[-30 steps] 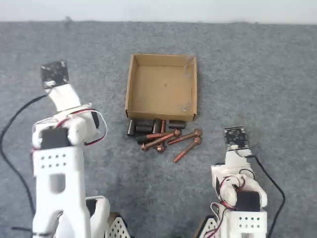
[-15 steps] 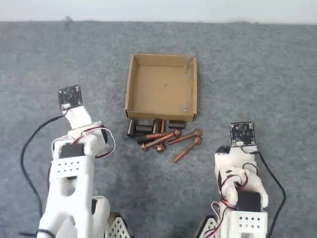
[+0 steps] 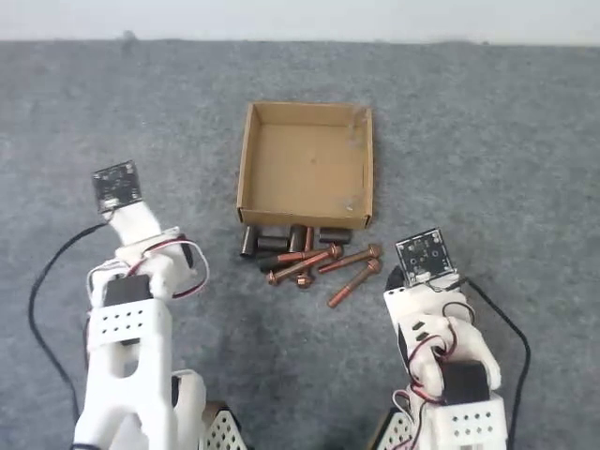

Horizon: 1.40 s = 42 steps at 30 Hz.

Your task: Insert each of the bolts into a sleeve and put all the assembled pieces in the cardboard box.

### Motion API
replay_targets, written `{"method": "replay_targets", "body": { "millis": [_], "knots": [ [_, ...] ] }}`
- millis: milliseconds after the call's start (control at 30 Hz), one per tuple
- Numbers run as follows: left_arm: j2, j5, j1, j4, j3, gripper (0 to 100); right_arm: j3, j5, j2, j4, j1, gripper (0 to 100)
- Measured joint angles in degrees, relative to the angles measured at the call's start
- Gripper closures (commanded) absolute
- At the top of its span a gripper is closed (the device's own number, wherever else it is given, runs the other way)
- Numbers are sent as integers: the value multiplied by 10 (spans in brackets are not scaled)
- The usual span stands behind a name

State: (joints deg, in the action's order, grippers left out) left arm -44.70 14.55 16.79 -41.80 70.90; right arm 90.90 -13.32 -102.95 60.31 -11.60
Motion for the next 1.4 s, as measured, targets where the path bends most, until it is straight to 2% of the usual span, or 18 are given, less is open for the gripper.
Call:
{"method": "replay_targets", "body": {
  "millis": [100, 233, 400, 600, 833, 1000, 1167, 1400],
  "knots": [
    [8, 0, 22, 2, -10, 981, -34, 0, 17, 8, -9, 989],
    [75, 0, 39, 2, -52, 981, -86, 0, 120, 4, -40, 989],
    [182, 1, 72, 5, -112, 981, -139, 0, 268, -72, -82, 989],
    [248, 1, 87, 52, -132, 981, -189, 2, 420, -139, -152, 989],
    [251, 1, 87, 62, -137, 981, -322, 120, 620, -164, -200, 989],
    [251, 1, 87, 62, -137, 981, -462, 171, 809, -166, -244, 989],
    [251, 1, 90, 62, -137, 981, -599, 200, 975, -165, -273, 988],
    [251, 1, 95, 62, -148, 981, -766, 206, 1124, -111, -315, 988]
  ]
}}
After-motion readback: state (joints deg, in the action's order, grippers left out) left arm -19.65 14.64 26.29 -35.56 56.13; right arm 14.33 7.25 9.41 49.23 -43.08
